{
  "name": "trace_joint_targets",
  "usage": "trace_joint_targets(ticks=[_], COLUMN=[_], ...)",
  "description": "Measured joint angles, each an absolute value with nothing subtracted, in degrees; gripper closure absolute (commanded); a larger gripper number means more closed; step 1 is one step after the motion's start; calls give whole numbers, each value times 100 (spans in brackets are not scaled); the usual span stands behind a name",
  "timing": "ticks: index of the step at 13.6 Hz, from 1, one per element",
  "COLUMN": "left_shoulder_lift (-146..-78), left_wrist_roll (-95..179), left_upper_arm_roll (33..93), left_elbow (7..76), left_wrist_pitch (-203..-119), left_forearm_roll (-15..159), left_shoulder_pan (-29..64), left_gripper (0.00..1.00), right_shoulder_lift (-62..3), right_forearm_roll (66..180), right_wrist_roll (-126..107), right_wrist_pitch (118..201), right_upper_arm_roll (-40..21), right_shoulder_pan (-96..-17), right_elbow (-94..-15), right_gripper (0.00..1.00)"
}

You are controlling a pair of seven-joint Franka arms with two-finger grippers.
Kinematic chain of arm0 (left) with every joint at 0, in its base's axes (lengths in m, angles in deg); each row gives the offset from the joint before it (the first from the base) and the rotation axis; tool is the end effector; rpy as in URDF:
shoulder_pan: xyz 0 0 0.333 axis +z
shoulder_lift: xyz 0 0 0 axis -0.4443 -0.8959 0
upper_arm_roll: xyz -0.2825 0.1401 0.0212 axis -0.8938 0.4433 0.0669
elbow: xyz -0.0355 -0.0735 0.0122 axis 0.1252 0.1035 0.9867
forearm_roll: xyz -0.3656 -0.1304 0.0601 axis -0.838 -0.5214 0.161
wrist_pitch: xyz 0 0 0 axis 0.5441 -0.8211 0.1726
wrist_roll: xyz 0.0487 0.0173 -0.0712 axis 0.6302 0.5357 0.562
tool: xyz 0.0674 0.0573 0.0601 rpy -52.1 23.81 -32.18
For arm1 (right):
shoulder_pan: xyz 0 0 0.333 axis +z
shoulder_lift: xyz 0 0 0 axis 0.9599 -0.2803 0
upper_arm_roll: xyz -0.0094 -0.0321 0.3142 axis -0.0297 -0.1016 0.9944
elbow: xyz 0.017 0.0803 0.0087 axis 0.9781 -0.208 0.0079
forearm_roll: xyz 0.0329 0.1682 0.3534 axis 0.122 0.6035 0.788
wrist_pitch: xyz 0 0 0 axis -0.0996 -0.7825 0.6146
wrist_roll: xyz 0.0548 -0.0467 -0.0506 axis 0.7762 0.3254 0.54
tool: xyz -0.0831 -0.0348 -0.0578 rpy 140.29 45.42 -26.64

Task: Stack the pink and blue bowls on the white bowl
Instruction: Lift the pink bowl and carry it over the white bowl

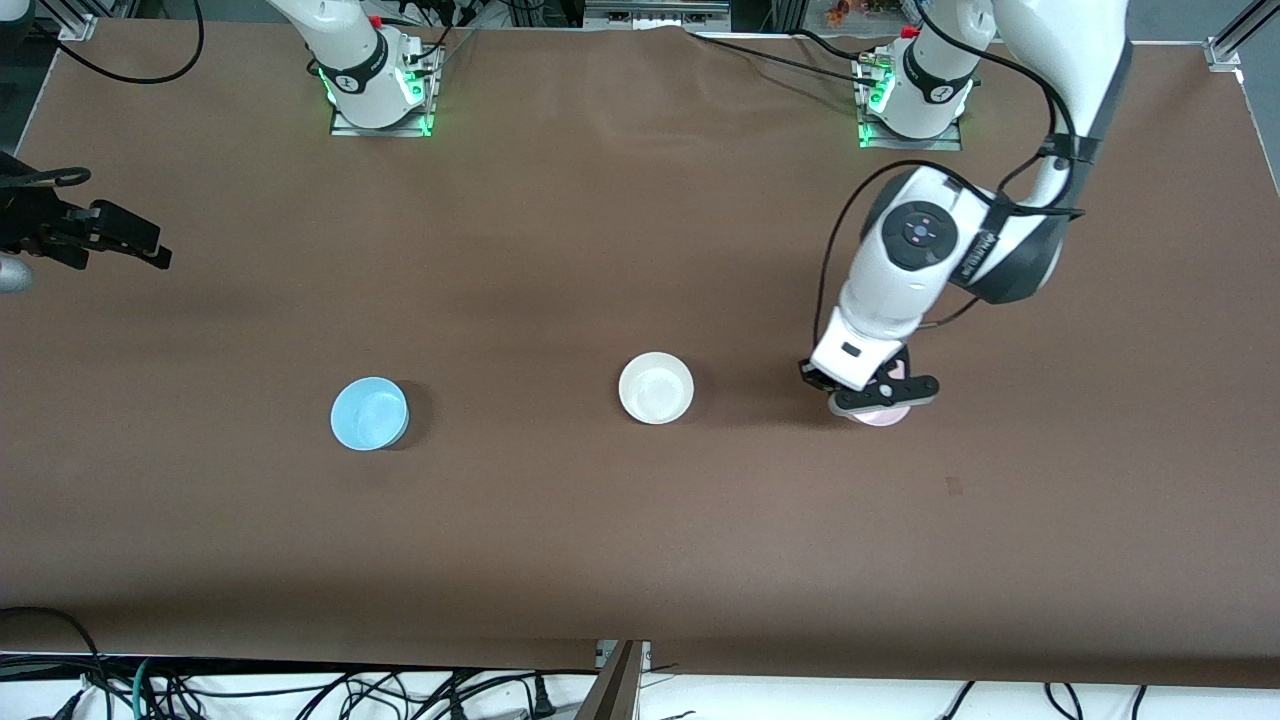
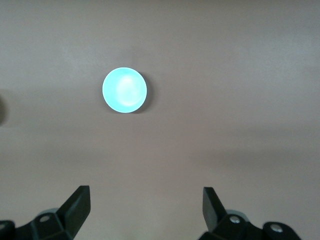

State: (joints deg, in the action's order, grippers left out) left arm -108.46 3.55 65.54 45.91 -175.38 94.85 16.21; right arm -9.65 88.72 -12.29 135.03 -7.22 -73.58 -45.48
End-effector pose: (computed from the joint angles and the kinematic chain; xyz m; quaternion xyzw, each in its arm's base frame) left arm 0.5936 -0.2692 0.3429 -0.9922 -0.1047 -0.0671 0.0036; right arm 0.5732 -0.0218 0.5944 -0.9995 0.0040 0.0191 0.0232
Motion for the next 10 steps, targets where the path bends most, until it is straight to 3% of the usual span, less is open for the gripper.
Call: trace_joint_targets(ticks=[10], left_shoulder_lift=[-11367], left_wrist_roll=[-1632], left_upper_arm_roll=[6567], left_elbow=[3451], left_wrist_pitch=[-16875], left_forearm_roll=[9485], left_shoulder_pan=[661], left_gripper=[100], right_shoulder_lift=[-965], right_forearm_roll=[8872], right_wrist_roll=[-1229], right_wrist_pitch=[13503], right_upper_arm_roll=[-722], right_shoulder_pan=[-7358], right_elbow=[-4548], right_gripper=[1])
